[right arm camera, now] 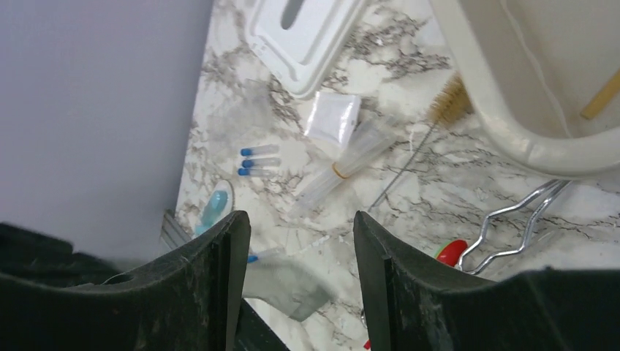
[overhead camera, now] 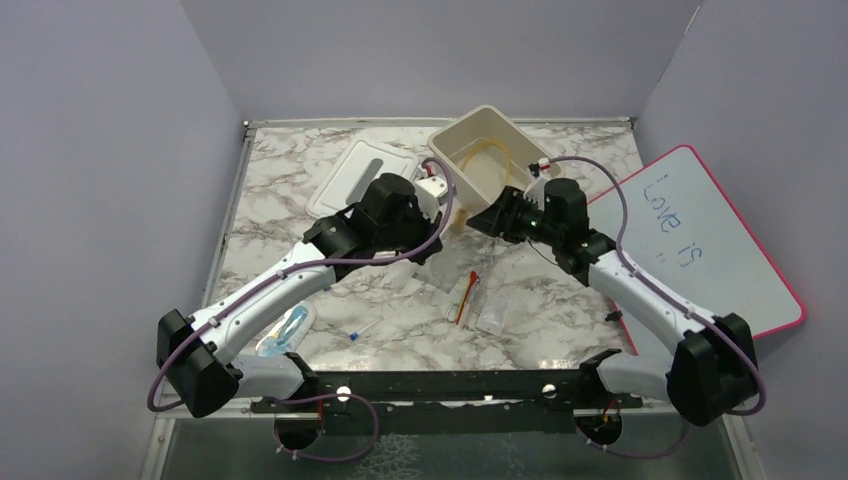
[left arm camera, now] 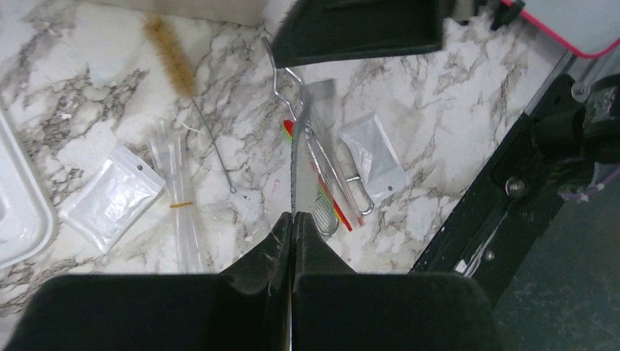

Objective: Organize the chemistry lab equipment

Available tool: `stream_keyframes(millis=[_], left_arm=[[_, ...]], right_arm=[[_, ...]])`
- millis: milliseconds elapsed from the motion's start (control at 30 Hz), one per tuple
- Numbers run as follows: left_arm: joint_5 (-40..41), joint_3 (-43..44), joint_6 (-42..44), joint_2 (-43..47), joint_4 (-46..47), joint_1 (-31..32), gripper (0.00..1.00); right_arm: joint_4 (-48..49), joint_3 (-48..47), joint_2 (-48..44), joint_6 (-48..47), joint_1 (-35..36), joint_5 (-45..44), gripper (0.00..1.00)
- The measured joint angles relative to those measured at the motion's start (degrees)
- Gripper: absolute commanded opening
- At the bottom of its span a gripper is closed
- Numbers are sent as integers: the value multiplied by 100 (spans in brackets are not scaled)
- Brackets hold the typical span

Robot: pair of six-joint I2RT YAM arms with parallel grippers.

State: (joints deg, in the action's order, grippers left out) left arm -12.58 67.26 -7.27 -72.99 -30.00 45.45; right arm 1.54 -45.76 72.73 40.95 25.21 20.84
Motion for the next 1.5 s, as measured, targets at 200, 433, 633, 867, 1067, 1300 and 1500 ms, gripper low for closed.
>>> stream_keyframes(millis=[200,433,633,867,1067,1300,1500], left_arm=[[498,352,-337,146,-4,-72,0],[957,1143,-887,96,452,-118,0],[855,1491,-1587,111,1108,-363,0],[68,1436,-2417,164,1397,-1185,0],[-422,1388,-2771,256,1493,-1425,0],[-691,1388,-2977,350,1602,-1534,0],[-688,1388,-2977,470,1602,-1574,0]], right_arm=[[-90,0,-1051,131,0,-120,61],[-153,63,-1340,378,-2,-315,62],[378,107,-1290,715,0,133,62],[1847,63,-992,1202,0,1213,59],[2728,22,-901,1456,0,1707,60],[2640,-225,-852,1473,0,1602,73],[2413,-334,-848,1460,0,1364,79]])
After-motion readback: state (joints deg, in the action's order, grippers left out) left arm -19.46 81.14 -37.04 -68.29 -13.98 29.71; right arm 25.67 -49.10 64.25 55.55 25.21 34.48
